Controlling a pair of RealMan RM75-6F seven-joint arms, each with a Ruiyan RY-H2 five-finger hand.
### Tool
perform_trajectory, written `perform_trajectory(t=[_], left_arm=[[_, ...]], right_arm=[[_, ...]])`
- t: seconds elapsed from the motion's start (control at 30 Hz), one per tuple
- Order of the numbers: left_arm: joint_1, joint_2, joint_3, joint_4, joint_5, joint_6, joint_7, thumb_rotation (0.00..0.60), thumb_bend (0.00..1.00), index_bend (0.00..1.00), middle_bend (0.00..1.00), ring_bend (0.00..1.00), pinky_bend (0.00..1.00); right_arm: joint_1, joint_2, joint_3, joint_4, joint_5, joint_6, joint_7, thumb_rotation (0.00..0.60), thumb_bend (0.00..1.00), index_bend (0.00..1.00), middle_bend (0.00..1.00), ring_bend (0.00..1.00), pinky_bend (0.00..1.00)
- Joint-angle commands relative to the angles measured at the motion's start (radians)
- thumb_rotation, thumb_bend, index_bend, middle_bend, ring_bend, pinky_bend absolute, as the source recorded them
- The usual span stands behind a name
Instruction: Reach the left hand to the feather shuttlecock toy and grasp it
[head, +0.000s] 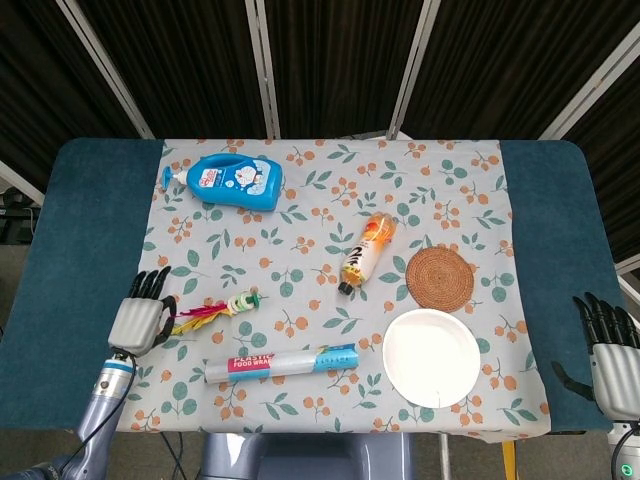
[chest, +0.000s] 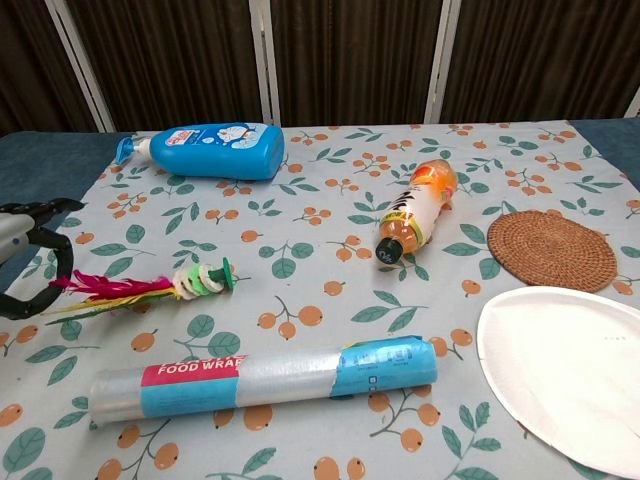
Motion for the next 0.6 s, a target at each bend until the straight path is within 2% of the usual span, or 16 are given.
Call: perform_trajectory(t=[0.03, 0.37, 0.6], left_arm=[[-0.013, 0.028, -0.014, -0.049, 0.027, 0.022, 0.007, 0.6, 0.55, 0.57, 0.0, 0.0, 0.0], [-0.086, 0.113, -0.106, -0.206, 0.063, 0.047, 0.092, 0.6, 0.55, 0.57, 0.0, 0.0, 0.0], [-0.137, 0.134, -0.156, -0.266, 0.019, 0.028, 0.18, 0.6, 0.55, 0.57, 0.0, 0.0, 0.0]], right_arm=[[0.0, 0.0, 0.0, 0.0, 0.0, 0.0, -0.001, 0.6, 0.15, 0.0, 0.0, 0.0, 0.0], [0.0, -0.001, 0.001, 0.0, 0.0, 0.001, -0.006, 0.6, 0.15, 0.0, 0.0, 0.0, 0.0], [0.0, -0.001, 0.002, 0.001, 0.002, 0.001, -0.004, 0.6, 0.15, 0.0, 0.0, 0.0, 0.0]])
